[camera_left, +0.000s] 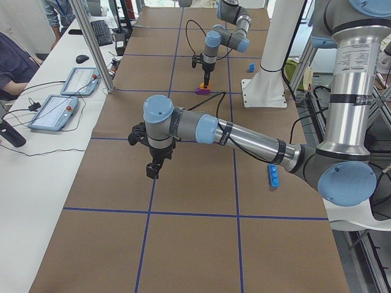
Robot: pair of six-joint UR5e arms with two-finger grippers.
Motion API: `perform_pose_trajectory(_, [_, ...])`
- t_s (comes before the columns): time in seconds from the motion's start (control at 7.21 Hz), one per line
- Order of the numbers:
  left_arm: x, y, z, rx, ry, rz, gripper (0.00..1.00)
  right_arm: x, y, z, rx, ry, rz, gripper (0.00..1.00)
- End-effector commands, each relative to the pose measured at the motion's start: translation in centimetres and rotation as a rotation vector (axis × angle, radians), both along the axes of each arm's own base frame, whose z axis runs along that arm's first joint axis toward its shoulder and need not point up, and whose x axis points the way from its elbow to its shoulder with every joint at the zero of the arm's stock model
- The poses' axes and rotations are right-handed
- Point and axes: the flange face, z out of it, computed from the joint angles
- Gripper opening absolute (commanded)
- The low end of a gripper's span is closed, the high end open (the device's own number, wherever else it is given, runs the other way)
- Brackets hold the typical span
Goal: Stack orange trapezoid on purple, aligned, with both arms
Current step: 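Open the right gripper and raise it away from the stack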
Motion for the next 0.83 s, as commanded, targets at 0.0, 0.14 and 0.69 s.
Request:
perform_pose_trajectory(0.0, [0.0,0.1,0.3,-0.005,0.000,0.001,1.00,3.9,-1.7,-1.9,0.001,-0.057,0.025,0.99])
perform_pose_trajectory(0.14, [0.0,0.4,0.9,-0.016,-0.004,-0.001,1.00,7.5,-4.4,-1.3,-0.032,-0.082,0.034,0.99])
perform_pose_trajectory(0.69, [-0.2,1.5,5.4,-0.084,-0.006,-0.015,1.00,27.1,-14.8,3.9,0.011,-0.037,-0.019,0.99])
